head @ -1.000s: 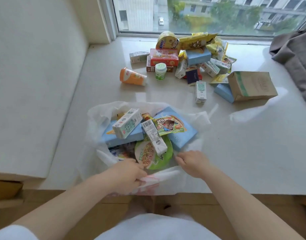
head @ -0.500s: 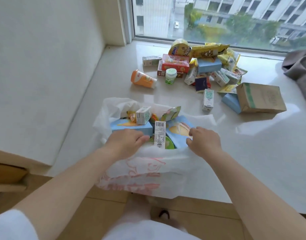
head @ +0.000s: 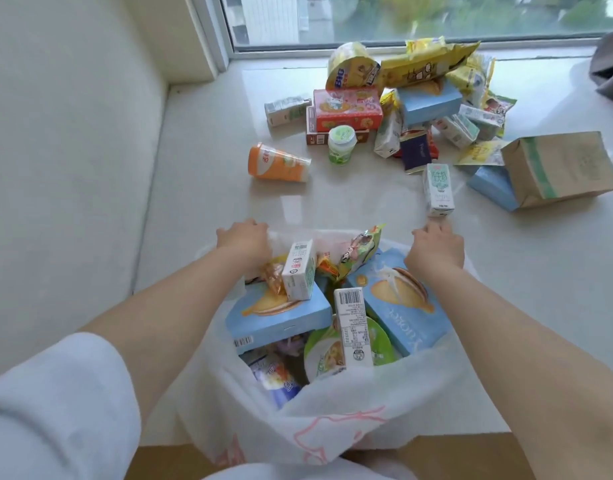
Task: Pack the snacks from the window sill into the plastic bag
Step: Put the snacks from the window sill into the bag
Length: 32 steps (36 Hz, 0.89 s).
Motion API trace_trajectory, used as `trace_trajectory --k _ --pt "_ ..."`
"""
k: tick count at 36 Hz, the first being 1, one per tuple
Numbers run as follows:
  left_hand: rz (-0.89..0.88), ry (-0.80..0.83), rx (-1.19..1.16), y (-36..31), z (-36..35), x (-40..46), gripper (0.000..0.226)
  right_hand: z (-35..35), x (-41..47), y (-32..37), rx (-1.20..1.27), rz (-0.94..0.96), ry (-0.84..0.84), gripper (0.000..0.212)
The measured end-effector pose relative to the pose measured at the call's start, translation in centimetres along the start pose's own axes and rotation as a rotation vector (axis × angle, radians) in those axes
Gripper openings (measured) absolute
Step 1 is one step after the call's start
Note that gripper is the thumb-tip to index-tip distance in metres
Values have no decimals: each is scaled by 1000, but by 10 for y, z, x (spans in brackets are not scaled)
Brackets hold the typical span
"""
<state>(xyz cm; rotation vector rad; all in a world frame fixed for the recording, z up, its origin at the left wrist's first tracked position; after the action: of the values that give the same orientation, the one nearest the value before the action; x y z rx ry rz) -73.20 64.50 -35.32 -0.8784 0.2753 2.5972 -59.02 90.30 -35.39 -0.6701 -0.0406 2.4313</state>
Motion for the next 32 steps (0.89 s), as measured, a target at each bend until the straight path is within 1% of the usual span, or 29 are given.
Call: trace_trajectory --k 2,5,7,9,10,12,15,18,20,23,25,26,29,30,32 --pt "27 27 -31 6 -5 5 38 -8 4 -5 -44 -49 48 44" --pt "70 -29 -72 12 -7 11 26 -17 9 -13 -64 -86 97 39" --pt "90 -85 -108 15 -7 12 21 -14 12 -16 91 -134 95 32" --pt "88 -171 -182 13 -3 10 20 -4 14 -18 368 -211 71 28" --pt "78 -224 -226 11 0 7 23 2 14 -19 487 -241 35 27" --pt "53 -328 -327 5 11 -1 28 14 14 -24 629 -258 -59 29" --pt "39 -512 -544 3 44 -17 28 29 9 -31 734 -215 -200 32" --pt "-41 -686 -579 4 85 -36 27 52 -2 -35 876 -143 -304 30" --pt "-47 -787 -627 6 105 -47 27 76 -12 -39 973 -108 -402 26" --pt "-55 -975 -746 14 126 -62 25 110 -29 -47 1004 -20 -592 25" --pt "-71 -1079 -776 18 130 -71 23 122 -39 -50 1026 49 -712 21" --pt "-69 -1103 -780 18 129 -75 23 125 -42 -51 1017 75 -736 20" --pt "-64 -1098 -770 19 118 -83 24 126 -46 -56 988 124 -704 17" --pt "-70 -1119 -767 21 113 -87 25 127 -50 -58 1000 164 -740 18" --pt "-63 -1200 -797 26 105 -96 25 131 -61 -58 1043 257 -867 17"
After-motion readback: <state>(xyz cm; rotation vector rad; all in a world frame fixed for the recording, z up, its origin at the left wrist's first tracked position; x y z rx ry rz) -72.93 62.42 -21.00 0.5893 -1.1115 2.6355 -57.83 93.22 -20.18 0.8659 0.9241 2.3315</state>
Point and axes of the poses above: each hand's wrist, its own x-axis towards the middle knuckle, its own z-axis out of the back of the hand, y = z × x, the point moved 1 cm from there along x, towards the middle knuckle, and after that the axes turned 5 degrees about y, right-handed, at the moved point
